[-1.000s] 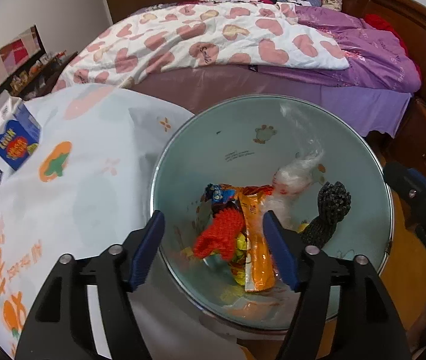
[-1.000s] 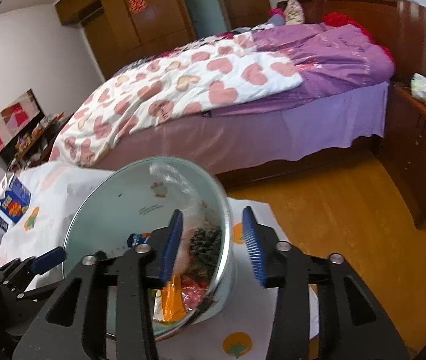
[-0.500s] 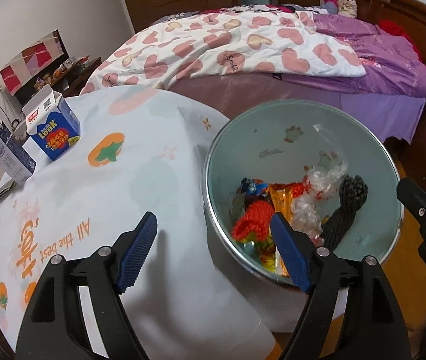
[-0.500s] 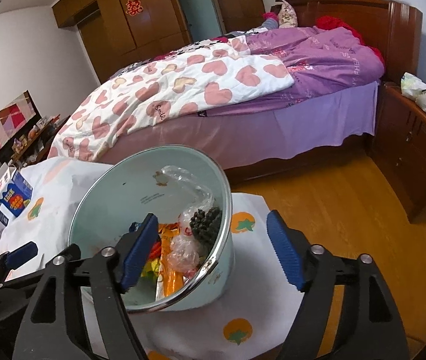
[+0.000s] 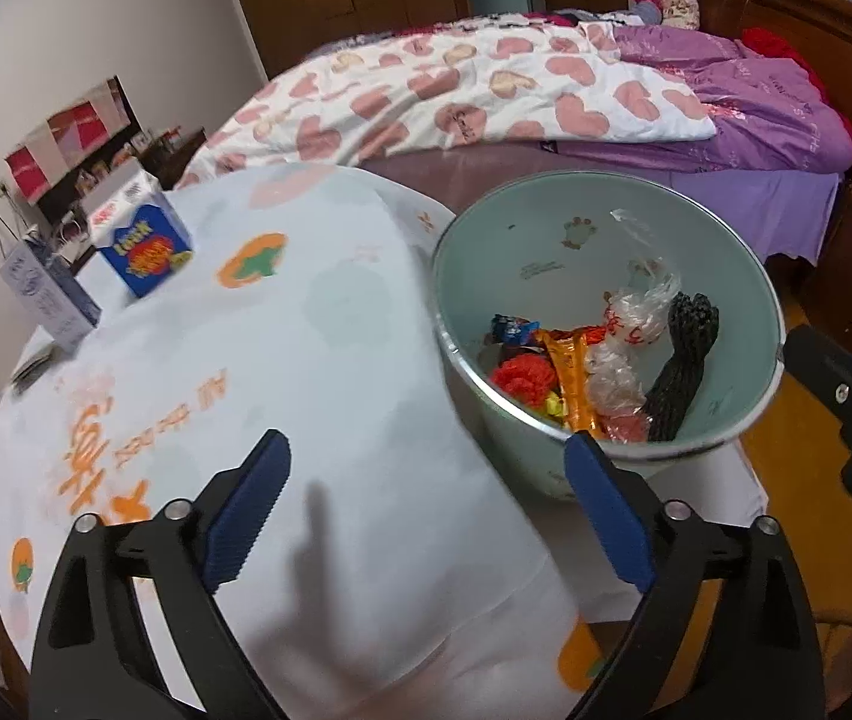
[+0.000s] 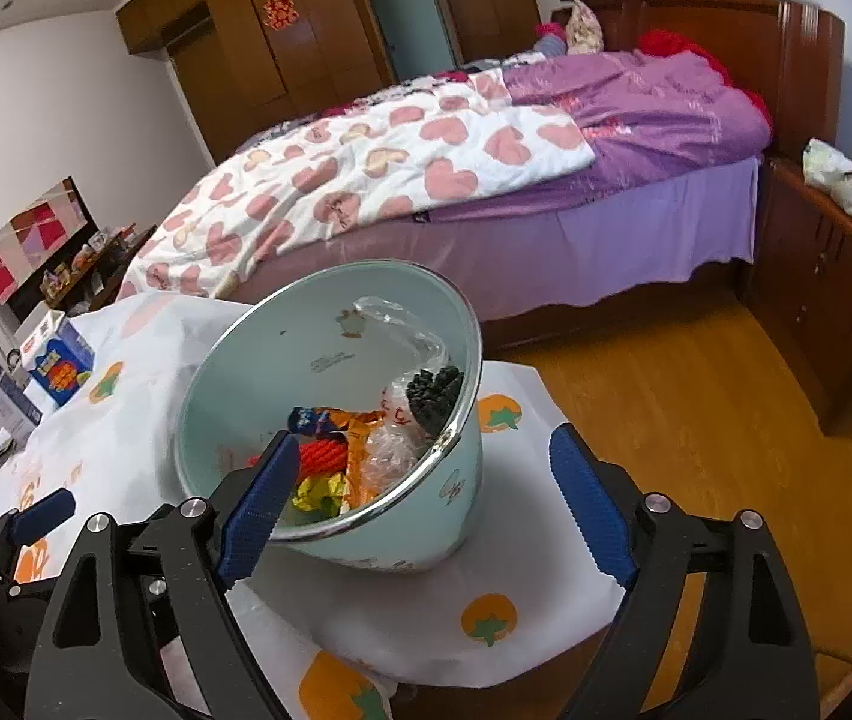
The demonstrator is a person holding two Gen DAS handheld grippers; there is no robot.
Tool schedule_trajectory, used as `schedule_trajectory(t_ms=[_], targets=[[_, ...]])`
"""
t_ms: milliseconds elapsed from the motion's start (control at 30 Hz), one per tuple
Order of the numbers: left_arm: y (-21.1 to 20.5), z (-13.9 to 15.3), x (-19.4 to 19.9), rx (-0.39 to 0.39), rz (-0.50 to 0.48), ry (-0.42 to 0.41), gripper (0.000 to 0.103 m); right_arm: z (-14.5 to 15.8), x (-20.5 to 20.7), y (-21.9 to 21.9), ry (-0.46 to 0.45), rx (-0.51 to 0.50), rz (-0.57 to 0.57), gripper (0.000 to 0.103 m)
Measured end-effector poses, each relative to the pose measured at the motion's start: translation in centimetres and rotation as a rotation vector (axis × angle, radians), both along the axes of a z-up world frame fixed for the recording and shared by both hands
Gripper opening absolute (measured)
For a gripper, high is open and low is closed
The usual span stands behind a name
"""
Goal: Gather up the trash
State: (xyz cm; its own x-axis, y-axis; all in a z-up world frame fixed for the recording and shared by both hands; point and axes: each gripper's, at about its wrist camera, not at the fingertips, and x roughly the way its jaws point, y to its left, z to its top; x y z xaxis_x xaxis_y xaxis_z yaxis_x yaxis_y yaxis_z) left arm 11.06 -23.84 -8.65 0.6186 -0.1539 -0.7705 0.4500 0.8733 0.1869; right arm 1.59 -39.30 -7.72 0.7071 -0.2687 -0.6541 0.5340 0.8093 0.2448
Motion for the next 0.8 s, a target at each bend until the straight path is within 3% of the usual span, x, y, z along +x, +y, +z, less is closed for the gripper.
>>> schedule_trajectory(t_ms=[500, 800], targets=[[4.9, 6.2, -6.0, -0.128, -0.010, -0.208, 0.097, 5.1, -4.4, 5.3, -0.132, -0.149, 0.047, 0.088], [6.6, 8.5, -7.8, -0.178, 0.004, -0.238, 0.097, 8.1, -6.3, 6.6, -0.217, -0.200, 0.053, 0.089]])
